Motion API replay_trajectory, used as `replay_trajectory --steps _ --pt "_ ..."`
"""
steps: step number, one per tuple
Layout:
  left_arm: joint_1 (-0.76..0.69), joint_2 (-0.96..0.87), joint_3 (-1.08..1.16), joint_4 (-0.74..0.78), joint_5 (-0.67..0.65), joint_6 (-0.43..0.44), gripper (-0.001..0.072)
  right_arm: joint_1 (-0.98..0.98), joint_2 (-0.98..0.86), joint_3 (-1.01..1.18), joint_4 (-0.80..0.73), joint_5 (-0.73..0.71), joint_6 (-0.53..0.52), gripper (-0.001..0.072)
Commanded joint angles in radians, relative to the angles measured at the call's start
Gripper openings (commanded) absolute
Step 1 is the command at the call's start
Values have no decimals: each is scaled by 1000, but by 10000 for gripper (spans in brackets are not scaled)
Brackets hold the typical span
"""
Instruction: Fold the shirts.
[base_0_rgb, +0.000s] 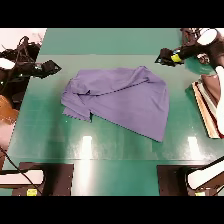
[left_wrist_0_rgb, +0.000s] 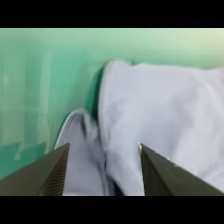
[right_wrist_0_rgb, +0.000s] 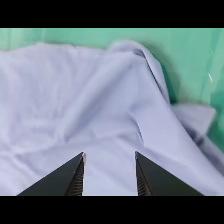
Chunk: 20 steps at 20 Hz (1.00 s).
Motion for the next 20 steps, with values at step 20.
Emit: replay_trajectory --steps 20 --pt "-28 -233 14 139 -210 3 395 -52 343 -575 41 -18 -39 367"
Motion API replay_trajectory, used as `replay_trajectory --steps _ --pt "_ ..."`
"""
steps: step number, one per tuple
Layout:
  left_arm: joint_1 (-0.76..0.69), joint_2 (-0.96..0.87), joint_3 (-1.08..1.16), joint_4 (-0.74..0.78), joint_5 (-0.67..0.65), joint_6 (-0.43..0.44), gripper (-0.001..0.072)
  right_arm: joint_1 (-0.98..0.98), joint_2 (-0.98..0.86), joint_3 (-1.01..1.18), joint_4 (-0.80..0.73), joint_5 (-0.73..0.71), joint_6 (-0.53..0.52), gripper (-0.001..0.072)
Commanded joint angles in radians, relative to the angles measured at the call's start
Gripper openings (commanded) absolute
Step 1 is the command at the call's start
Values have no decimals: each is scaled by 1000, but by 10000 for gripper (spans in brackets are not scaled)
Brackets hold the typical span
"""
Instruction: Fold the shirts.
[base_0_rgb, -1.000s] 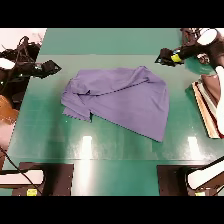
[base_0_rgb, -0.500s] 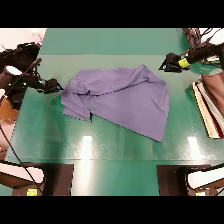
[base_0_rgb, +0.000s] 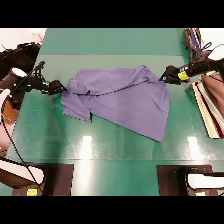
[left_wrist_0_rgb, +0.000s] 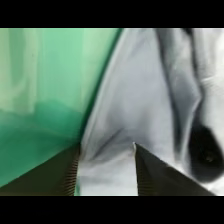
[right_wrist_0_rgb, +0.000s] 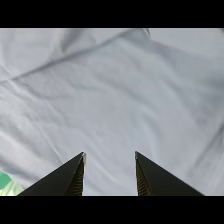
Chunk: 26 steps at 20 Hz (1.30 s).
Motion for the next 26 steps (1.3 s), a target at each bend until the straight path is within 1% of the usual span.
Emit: replay_trajectory --steps 1,2,3,6,9,11,14,15,17,20,21,22,24,25,26 --pt "-55 -3 -1 39 10 -1 200 -23 71 -129 -1 -12 0 367" --pt "-59 -3 0 37 10 -2 33 -41 97 -174 -2 -5 1 367" --pt "-59 -1 3 34 2 -2 23 -61 125 -224 -3 8 1 367" --pt "-47 0 73 42 -98 -10 22 -127 233 -420 -11 61 15 365" --pt "-47 0 167 41 -189 -10 22 -174 349 -652 -10 67 28 369" --pt "-47 0 217 35 -215 -29 22 -195 407 -785 -7 69 34 472" --pt "-47 2 248 34 -210 -58 23 -201 452 -919 7 53 90 465" --pt "-47 4 248 35 -209 -62 22 -197 459 -948 31 40 91 444" --pt "-47 10 248 35 -209 -62 22 -168 453 -990 82 4 92 443" --pt "-47 11 248 35 -211 -63 22 -56 394 -986 122 -62 92 427" --pt "-47 11 248 35 -214 -64 22 -15 366 -969 124 -85 92 368" --pt "-47 11 248 35 -216 -65 22 19 341 -947 121 -105 91 274" --pt "-47 19 248 37 -224 -65 21 66 309 -901 119 -145 91 138" --pt "-47 37 248 47 -221 -65 22 78 304 -875 107 -151 90 45" --pt "-47 60 248 60 -209 -65 21 87 307 -844 76 -148 90 19"
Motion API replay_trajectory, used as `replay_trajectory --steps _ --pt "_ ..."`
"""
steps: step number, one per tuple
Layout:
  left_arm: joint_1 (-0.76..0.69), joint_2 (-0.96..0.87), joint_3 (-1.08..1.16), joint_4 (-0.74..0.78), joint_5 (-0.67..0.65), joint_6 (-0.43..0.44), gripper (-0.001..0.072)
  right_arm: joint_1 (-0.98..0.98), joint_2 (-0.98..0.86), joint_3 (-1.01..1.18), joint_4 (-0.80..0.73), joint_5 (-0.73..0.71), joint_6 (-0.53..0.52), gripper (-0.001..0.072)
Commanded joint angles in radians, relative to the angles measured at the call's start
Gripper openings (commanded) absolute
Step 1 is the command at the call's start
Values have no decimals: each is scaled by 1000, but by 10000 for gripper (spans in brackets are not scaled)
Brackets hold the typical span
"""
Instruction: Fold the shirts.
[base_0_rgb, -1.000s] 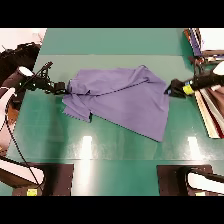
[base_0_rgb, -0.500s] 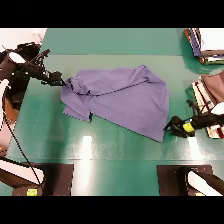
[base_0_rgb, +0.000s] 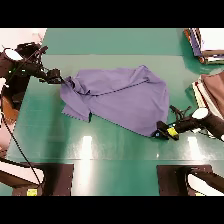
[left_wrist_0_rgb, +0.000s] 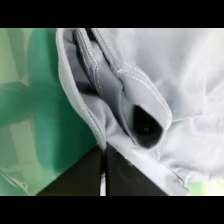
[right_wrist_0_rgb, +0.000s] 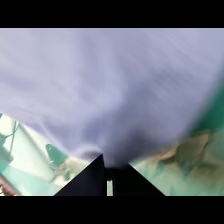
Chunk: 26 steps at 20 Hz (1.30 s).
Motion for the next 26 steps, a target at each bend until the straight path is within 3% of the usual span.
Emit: replay_trajectory --steps 1,8,15,20,23,26 --pt "1 64 2 35 22 -2 21 57 -12 87 -64 -40 0 19" --pt "2 485 2 45 79 -35 22 -60 242 527 -121 -31 -23 18" --pt "2 1025 28 32 457 -106 22 -255 358 1129 -121 -37 -135 18" --pt "2 1067 280 34 376 -107 21 -391 351 1361 -120 61 -135 18" --pt "2 1052 292 48 365 -134 21 -448 278 1493 -118 190 -135 18" --pt "2 952 292 48 234 -152 21 -415 185 1538 -117 261 -134 17"
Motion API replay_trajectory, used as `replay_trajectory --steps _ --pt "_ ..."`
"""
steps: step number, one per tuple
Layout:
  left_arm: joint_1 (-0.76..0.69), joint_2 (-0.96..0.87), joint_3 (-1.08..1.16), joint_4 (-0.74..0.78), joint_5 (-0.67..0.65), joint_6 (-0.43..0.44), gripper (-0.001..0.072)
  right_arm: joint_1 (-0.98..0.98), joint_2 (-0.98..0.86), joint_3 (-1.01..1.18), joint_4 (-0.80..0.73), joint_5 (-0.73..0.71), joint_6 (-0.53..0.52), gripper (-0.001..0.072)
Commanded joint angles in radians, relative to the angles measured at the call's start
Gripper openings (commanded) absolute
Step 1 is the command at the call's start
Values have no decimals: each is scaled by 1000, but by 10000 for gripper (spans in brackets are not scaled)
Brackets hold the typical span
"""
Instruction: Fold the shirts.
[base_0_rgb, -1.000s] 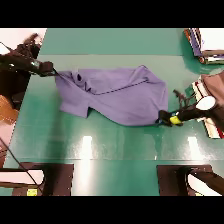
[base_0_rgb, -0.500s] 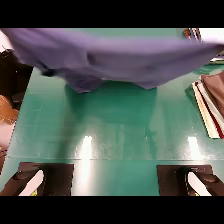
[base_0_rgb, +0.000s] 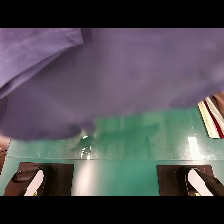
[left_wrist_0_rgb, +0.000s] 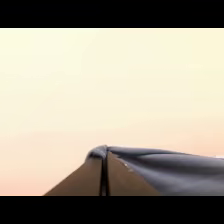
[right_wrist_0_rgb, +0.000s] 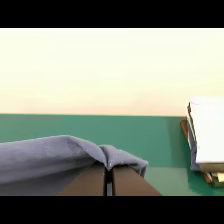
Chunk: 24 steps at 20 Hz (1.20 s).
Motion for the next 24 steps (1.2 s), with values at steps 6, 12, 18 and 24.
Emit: replay_trajectory --steps 6,12,18,24 --pt "0 -443 -6 3 -394 -63 23 247 -286 -203 -166 115 6 17" --pt "-87 -776 -270 3 -267 -7 23 303 -615 -341 -241 31 11 17" --pt "-109 -975 -290 6 124 3 23 297 -887 -120 -231 -60 10 17" --pt "-109 -968 -239 84 -124 42 22 297 -874 -119 -237 42 10 17"
